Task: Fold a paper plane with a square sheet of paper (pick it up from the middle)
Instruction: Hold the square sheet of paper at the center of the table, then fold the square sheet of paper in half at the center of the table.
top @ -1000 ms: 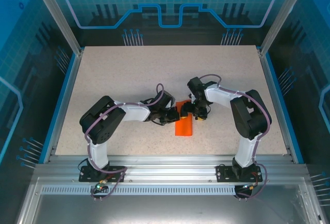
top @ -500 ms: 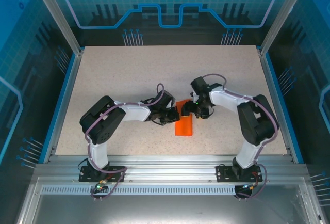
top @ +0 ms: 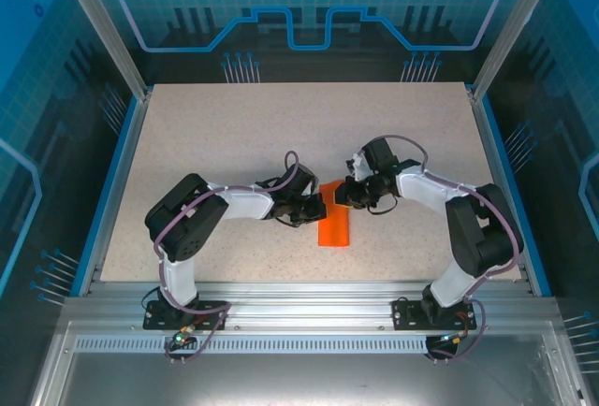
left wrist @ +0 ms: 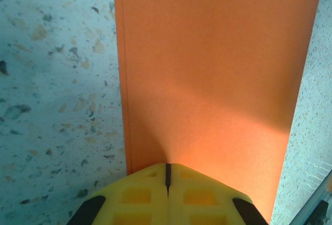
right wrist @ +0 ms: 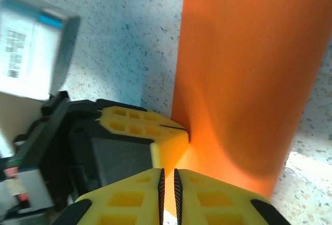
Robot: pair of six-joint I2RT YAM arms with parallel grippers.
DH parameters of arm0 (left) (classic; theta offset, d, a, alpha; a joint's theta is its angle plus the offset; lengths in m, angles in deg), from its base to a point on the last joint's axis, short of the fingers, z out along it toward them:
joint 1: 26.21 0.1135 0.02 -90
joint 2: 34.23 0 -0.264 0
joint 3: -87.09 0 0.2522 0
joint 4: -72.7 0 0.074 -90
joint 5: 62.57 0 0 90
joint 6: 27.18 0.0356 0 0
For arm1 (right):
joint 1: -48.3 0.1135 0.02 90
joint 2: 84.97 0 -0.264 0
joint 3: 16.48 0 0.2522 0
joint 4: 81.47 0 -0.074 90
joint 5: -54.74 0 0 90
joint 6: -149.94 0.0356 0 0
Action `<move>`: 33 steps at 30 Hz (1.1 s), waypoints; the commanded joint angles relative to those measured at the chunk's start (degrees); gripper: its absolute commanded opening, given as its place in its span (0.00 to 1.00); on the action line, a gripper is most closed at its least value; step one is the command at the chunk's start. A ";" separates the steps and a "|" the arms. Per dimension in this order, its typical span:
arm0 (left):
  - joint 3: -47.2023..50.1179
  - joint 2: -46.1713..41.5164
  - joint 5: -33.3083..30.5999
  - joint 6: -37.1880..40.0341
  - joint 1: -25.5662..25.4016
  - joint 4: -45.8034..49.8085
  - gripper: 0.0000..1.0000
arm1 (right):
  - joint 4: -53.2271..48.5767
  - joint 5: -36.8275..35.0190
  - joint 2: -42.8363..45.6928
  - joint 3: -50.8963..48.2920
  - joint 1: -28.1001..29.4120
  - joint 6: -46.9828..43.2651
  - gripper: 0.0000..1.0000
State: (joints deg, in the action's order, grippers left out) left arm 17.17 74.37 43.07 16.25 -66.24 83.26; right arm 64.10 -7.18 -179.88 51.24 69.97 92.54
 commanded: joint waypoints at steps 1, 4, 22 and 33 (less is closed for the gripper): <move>-0.51 1.27 -1.44 1.10 -0.83 5.14 0.00 | 2.78 3.27 -2.55 -1.34 -1.08 -0.12 0.16; -0.44 1.31 -1.41 1.04 -0.76 5.07 0.00 | 3.12 3.15 -4.17 -2.12 -1.67 -0.62 0.15; -0.37 2.66 -0.81 1.48 -1.31 5.76 0.00 | 6.86 3.16 -9.66 -8.44 -5.23 -4.13 0.19; -0.73 2.50 -1.05 1.92 -1.70 6.70 0.00 | 5.99 9.51 1.98 -10.65 -5.05 -4.65 0.19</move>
State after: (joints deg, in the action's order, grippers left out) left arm 16.45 74.58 42.70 16.60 -66.91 84.46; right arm 70.92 -0.01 -180.06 41.88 65.38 88.80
